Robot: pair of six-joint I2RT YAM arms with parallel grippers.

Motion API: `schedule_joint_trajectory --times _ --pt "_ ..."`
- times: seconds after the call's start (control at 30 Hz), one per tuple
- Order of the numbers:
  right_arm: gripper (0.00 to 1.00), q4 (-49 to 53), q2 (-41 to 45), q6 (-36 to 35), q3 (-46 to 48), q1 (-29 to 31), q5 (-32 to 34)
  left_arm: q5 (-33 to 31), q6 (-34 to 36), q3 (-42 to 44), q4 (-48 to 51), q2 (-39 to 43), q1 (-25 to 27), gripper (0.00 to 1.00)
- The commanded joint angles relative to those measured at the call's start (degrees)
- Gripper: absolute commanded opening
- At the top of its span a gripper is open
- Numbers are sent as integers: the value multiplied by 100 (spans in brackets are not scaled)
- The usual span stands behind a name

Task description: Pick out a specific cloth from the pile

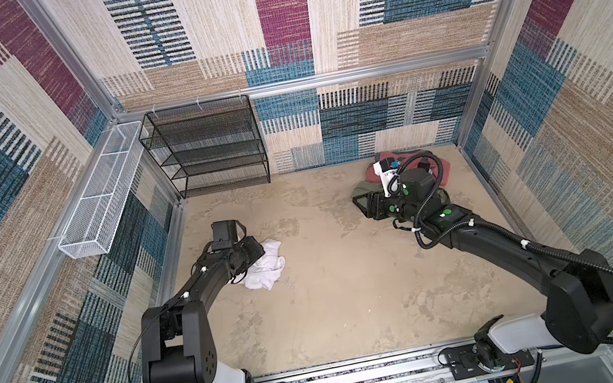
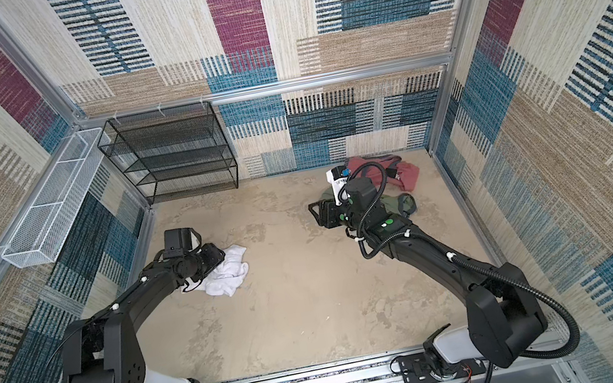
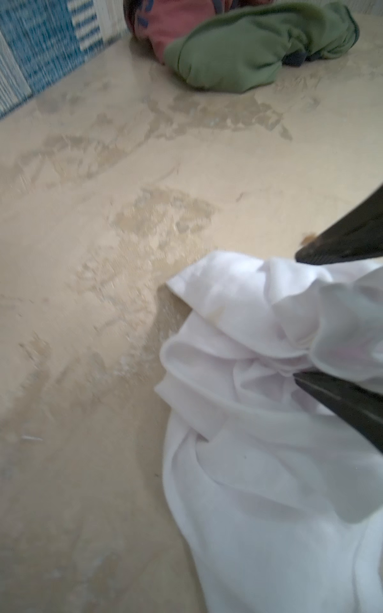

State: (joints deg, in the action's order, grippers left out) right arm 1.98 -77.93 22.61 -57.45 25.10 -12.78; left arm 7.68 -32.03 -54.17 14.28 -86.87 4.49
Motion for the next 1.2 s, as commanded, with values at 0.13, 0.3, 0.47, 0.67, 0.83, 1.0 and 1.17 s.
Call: schedule_joint_trajectory --times 0.13,0.3,0.47,0.67,0.83,1.0,1.17 --pt "70 28 516 -193 336 0 490 -1010 794 -612 930 657 575 60" --pt "81 130 729 -542 392 -104 839 -1261 1005 -627 1019 1153 676 61" --pt "94 -138 985 -876 665 -480 834 -1451 1340 -388 843 1463 682 83" --pt "100 -819 1020 -1238 1262 -1006 1134 -1737 1571 -3 340 1728 682 84" --pt "100 -1388 956 -1462 1768 -1254 1921 -2104 1965 259 89 1677 676 85" --pt "100 -2464 964 -1752 2524 -1578 2803 -2522 2286 737 -417 1661 676 84" --pt "100 -3950 592 -1996 3365 -1892 3016 -2981 2614 1494 -1574 1665 587 84"
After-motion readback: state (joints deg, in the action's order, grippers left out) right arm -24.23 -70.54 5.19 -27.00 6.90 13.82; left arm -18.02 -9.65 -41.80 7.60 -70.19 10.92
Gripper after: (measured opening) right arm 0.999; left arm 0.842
